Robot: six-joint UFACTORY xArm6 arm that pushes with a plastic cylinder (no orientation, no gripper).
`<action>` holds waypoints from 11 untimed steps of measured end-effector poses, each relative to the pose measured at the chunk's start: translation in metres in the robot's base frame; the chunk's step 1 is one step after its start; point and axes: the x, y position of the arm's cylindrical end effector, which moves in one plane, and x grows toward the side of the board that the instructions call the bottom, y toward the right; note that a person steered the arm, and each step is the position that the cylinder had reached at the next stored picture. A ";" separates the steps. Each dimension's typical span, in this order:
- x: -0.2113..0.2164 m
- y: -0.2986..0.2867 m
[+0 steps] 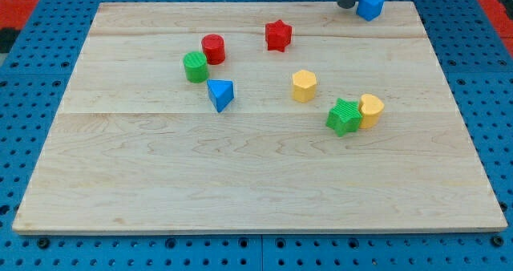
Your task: Nudge the blue cube up a bit
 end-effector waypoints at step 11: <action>0.040 0.066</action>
